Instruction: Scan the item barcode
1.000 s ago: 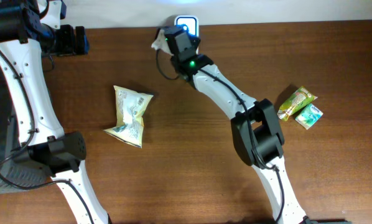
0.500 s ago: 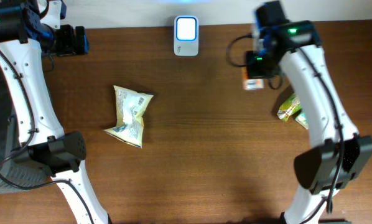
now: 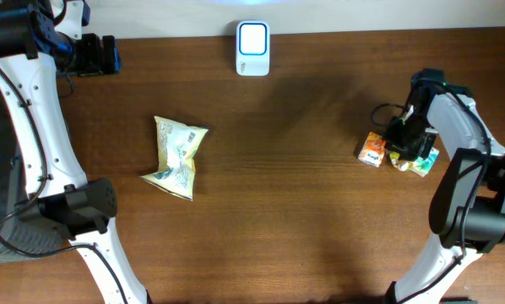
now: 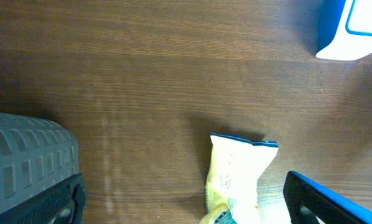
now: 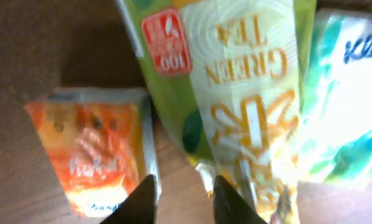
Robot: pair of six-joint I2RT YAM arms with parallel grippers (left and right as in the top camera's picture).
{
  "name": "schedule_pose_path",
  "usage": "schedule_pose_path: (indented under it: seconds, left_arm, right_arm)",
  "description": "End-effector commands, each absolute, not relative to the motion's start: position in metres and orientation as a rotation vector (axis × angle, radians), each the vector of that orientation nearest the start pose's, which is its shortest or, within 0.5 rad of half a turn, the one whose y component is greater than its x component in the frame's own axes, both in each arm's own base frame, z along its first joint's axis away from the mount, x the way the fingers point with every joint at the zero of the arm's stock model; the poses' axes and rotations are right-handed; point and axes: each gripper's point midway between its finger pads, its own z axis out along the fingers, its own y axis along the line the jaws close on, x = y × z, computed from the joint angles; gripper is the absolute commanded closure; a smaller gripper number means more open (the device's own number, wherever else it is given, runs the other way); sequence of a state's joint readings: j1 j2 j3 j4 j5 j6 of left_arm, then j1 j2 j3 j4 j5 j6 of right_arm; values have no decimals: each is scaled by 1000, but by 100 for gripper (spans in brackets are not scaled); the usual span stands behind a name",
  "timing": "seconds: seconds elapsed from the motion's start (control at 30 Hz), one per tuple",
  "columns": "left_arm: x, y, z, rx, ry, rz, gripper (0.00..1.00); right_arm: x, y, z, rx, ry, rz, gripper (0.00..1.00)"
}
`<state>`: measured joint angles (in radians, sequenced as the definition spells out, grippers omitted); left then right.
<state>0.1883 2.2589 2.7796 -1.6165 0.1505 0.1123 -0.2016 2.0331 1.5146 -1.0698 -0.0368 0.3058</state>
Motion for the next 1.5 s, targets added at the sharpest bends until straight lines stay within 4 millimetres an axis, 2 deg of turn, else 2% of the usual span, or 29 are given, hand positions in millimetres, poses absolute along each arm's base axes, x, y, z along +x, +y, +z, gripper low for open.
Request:
schedule_pose_path:
  seconds: [0.0,0.07,0.1,0.17,0.2,0.23,0.3,0.33,0.37,0.43,0.47,0.53,0.63,0.73,0.83,0.93,1.0,1.07,1.17,1.23,1.3,1.37,1.43,1.47]
  left_arm:
    - [478,62,279,-32,2635,-110,1]
    - [478,62,279,-32,2635,-110,1]
    - [478,62,279,-32,2635,-110,1]
    - [478,62,279,-32,2635,-110,1]
    - [478,62,279,-32,2635,-110,1]
    - [478,62,279,-32,2635,-110,1]
    - [478,62,279,-32,2635,-110,1]
    - [478,62,279,-32,2635,-110,1]
    - [478,62,279,-32,2635,-110,1]
    - [478,62,279,-32,2635,-110,1]
    - [478,62,279,-32,2635,-110,1]
    - [478,62,279,-32,2635,-110,1]
    - [478,62,279,-32,2635,-110,1]
    - [478,62,279,-31,2635,-110,1]
    - [478,62,279,-32,2635,-110,1]
    - [478,62,279,-32,2635,-110,1]
    - [478,62,279,-32,2635,-110,1]
    - [478,62,279,-32,2635,-110,1]
    - [478,62,279,-32,2635,-110,1]
    - [478,62,279,-32,2635,-110,1]
    - [478,62,279,-32,2635,-110,1]
    - [478,62,279,-32,2635,-110,1]
    - [478,62,279,-32,2635,-110,1]
    - [478,62,279,-32,2635,-110,1]
  right_arm:
    - [395,-53,75,636,3016,98,58]
    - [418,-14,115,442,2977,227,47]
    - [426,6,126,383,2953,298,44]
    - [440,69,142,207,2886,524,30]
    - [444,96,145,124,2862,597,27]
    - [447,134,143,23,2841,645,26]
    - [445,178,133,-11,2845,690,25]
    - [439,224,122,-83,2851,773,25]
    - [429,266,113,-184,2844,868,21]
    - [409,329,98,-363,2810,995,15]
    - [396,358,89,-404,2811,1028,12]
    - [370,399,76,-514,2804,1049,12]
    - [342,426,54,-617,2820,913,12]
    - [324,440,41,-614,2850,865,20]
    - [314,445,31,-637,2875,855,40]
    - [314,443,19,-590,2912,846,51]
    - [314,444,17,-592,2911,846,51]
    - [322,448,23,-654,2850,860,27]
    - [347,451,46,-665,2759,887,20]
    - [361,449,46,-636,2723,854,20]
    - [368,444,36,-588,2725,756,25]
    - [361,450,23,-590,2744,744,31]
    - [355,454,18,-606,2752,743,40]
    - [355,453,17,-606,2756,742,48]
